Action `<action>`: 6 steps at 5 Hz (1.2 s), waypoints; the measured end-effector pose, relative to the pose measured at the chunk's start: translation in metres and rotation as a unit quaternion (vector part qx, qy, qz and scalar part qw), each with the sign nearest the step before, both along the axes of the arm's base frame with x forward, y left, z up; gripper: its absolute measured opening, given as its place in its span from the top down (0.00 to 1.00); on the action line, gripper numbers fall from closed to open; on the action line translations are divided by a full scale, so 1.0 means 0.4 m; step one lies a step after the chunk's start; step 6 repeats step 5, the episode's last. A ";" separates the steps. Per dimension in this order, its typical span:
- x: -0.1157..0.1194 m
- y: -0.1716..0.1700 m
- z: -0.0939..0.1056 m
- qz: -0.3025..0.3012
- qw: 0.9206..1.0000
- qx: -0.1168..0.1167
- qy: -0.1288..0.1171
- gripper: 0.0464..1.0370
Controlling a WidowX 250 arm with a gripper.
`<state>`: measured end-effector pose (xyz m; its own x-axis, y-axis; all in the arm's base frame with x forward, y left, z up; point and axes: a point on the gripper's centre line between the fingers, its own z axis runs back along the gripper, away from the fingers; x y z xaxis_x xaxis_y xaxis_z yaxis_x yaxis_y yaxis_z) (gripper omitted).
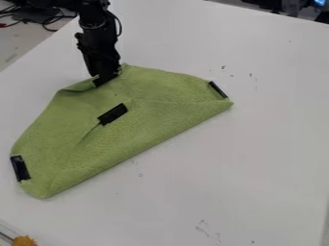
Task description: Unfold cloth from right to left
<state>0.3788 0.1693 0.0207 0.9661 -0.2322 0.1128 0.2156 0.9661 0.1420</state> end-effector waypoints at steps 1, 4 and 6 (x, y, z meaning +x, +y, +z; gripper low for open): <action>-0.004 0.013 0.003 0.005 1.000 0.014 0.003 0.25; 0.057 0.114 0.003 -0.007 0.998 0.051 -0.036 0.04; 0.085 0.131 0.005 -0.023 0.997 0.059 -0.035 0.04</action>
